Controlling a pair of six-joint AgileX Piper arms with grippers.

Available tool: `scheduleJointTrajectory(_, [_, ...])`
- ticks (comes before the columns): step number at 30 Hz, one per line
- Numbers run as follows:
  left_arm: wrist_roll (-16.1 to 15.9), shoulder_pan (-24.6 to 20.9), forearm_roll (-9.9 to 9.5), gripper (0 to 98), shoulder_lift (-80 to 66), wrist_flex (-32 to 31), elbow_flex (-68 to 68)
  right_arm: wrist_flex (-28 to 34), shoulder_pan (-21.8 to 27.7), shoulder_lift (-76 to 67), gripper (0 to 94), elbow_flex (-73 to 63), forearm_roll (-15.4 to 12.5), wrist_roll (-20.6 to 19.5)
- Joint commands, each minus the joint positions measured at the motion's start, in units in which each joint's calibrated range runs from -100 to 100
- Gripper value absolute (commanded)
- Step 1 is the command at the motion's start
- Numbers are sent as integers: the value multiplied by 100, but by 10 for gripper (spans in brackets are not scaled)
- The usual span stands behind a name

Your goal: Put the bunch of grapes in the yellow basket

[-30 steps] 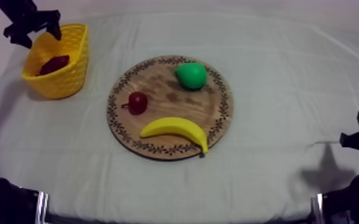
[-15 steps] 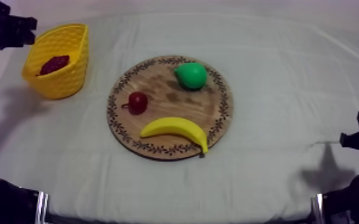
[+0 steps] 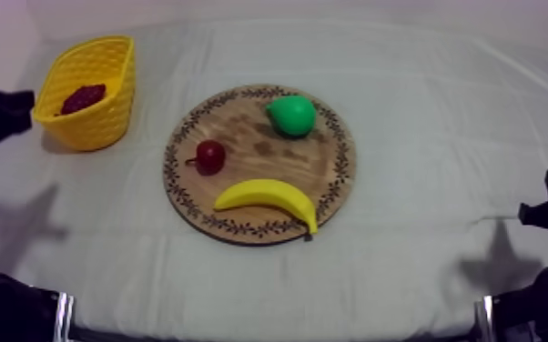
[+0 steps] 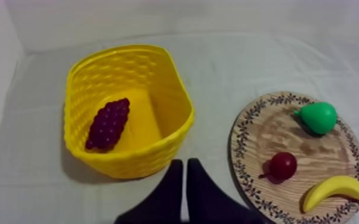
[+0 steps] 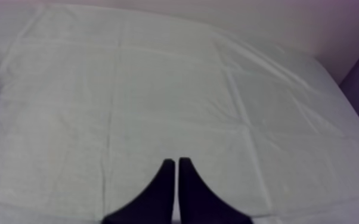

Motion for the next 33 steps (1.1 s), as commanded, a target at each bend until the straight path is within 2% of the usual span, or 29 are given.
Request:
scheduleJointTrajectory(1, [211,44,-111,1,-1081,-313,968,-3,0,-2,3,-5,-1,2])
scheduleJointTrajectory(5, [532,175,-413,1,-2021,-412,1794,-3,0,-2,3,-5,-1,3])
scheduleJointTrajectory(8, [439,230,-495,1,-2608,-402,2322,-3,0,-2,3,-5,-1,4])
scheduleJointTrajectory(12, [8,222,-359,1,-3097,-45,2552,-3,0,-2,3,-5,-1,3])
scheduleJointTrajectory(14, [-93,225,-301,1,-3245,45,2583,-3,0,-2,3,-5,-1,2])
scheduleJointTrajectory(16, [-8,227,-273,1,-3360,89,2599,-3,0,-2,3,-5,-1,2])
scheduleJointTrajectory(21, [575,249,-250,1,-3640,88,2637,-3,0,-2,3,-5,-1,2])
scheduleJointTrajectory(24, [802,220,-247,1,-3757,41,2711,-3,0,-2,3,-5,-1,2])
scheduleJointTrajectory(33, [805,106,-248,1,-3816,-241,2837,-3,0,-2,3,-5,-1,4])
